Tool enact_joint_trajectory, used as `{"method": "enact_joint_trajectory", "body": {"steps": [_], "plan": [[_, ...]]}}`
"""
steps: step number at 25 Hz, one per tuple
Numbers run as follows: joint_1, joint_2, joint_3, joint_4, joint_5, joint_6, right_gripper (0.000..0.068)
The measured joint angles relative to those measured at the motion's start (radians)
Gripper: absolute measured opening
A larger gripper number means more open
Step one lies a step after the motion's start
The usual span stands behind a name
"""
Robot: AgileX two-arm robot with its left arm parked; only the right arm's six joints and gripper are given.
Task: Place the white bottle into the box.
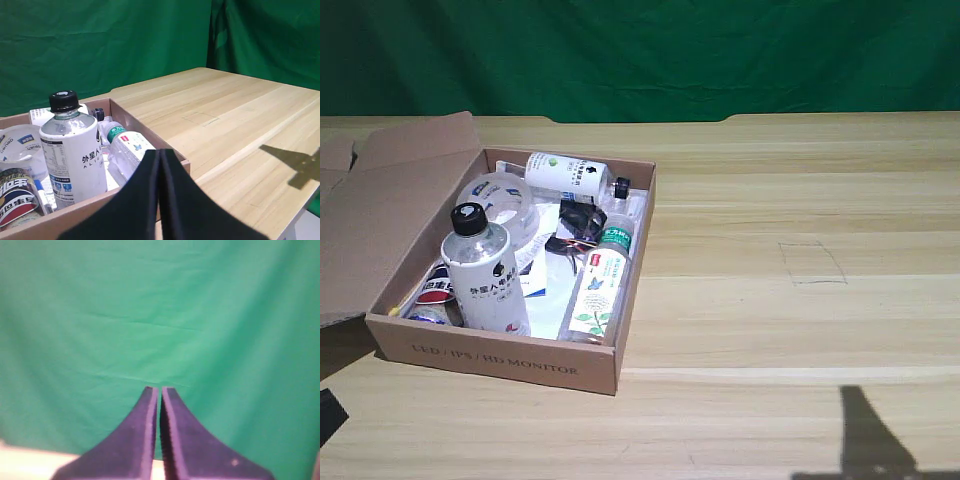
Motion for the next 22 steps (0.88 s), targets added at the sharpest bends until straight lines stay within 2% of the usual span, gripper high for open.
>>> {"method": "enact_joint_trajectory", "body": {"steps": [3,5,8,12,19,22], "plan": [[-0.163,-0.021,0.120,-0.001,0.271,0.022,0.0003],[-0.304,-0.057,0.190,-0.007,0.428,0.086,0.0003],[-0.461,-0.129,0.279,-0.016,0.545,0.141,0.0003],[-0.552,-0.264,0.438,-0.020,0.577,0.156,0.0003],[-0.557,-0.426,0.703,-0.020,0.576,0.212,0.0003],[-0.579,-0.483,0.769,-0.020,0.581,0.234,0.0003]]}}
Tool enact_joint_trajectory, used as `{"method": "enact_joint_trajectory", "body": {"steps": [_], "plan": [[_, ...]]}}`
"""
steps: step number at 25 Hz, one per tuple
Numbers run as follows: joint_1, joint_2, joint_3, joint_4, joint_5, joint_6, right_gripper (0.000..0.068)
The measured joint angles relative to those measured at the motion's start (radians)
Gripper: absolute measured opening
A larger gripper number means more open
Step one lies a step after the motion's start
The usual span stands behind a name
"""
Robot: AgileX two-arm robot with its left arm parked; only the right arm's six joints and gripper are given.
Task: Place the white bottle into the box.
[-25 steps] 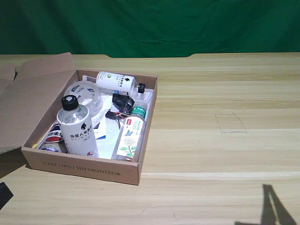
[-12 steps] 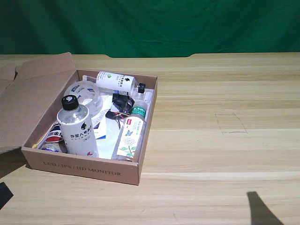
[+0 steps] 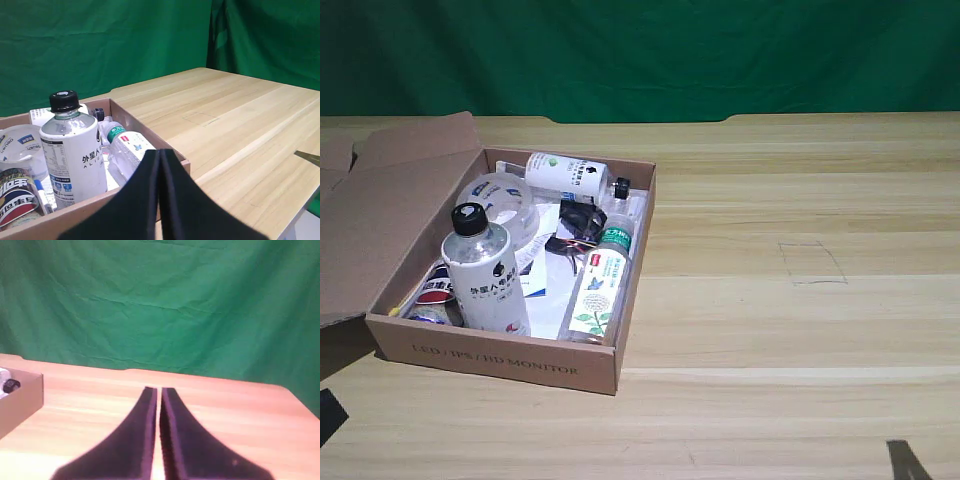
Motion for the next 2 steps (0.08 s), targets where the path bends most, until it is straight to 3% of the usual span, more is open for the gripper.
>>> {"method": "enact_joint_trajectory", "body": {"steps": [2], "plan": [[-0.027,-0.031,0.034,0.000,0.014,0.004,0.0003]]}}
